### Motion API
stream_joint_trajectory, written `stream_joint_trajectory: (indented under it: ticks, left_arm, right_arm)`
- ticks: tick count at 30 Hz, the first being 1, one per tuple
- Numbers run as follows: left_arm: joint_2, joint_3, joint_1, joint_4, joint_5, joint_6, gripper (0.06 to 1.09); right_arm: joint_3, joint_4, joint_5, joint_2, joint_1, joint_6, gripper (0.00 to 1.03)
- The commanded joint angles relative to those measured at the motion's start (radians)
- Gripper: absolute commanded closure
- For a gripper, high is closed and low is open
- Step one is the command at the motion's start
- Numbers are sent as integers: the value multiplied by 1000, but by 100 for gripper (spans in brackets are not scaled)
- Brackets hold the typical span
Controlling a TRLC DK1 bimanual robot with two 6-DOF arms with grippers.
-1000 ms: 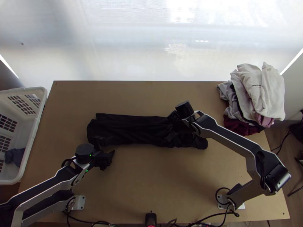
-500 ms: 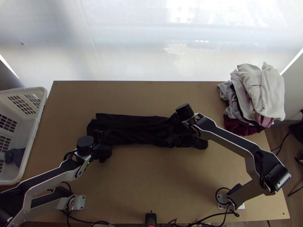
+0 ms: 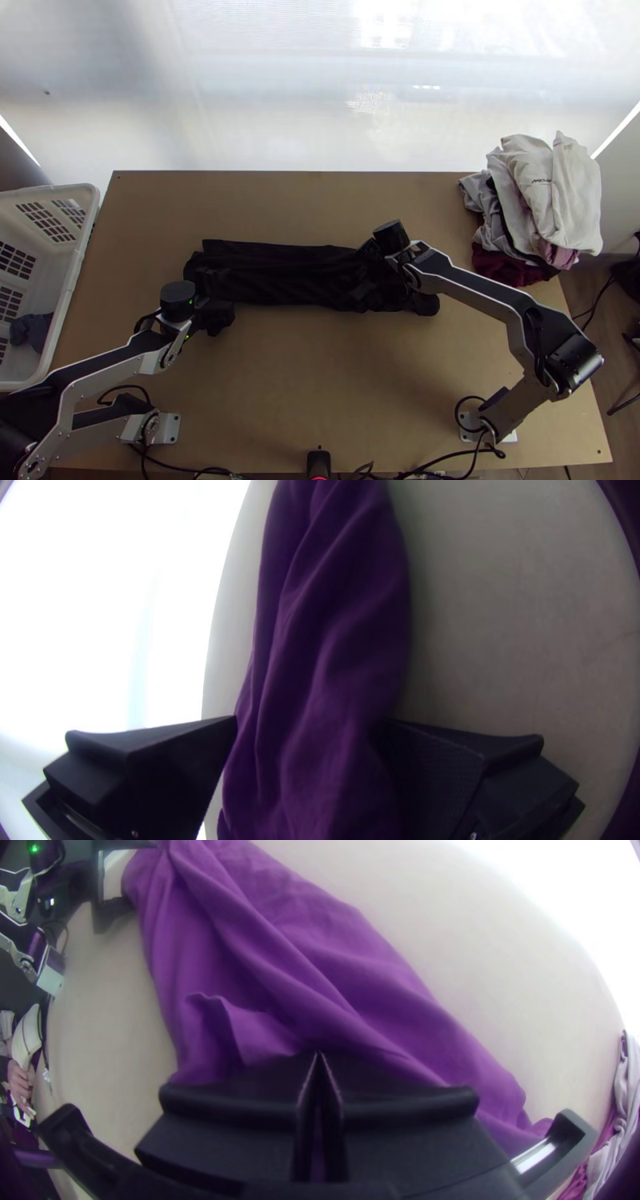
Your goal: Fold the t-shirt
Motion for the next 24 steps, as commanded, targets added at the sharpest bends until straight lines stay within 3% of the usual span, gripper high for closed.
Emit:
stream_joint_trajectory:
  ticks: [1,5,14,18,21,24]
  left_arm:
    - [16,6,45,3,21,42,11]
    - [51,10,64,40,39,49,12]
    - [159,68,67,72,39,52,35]
    - [177,86,64,73,45,60,66]
    - [177,100,60,72,51,69,75]
    - [140,111,42,72,51,78,92]
  right_arm:
    - [-5,42,-5,46,-27,-2,100]
    - [0,42,-10,46,-32,0,100]
    - [-3,49,-19,57,-37,0,100]
    - [-8,49,-21,57,-37,1,100]
    - [-12,49,-22,57,-37,1,100]
    - [-12,49,-25,58,-37,13,100]
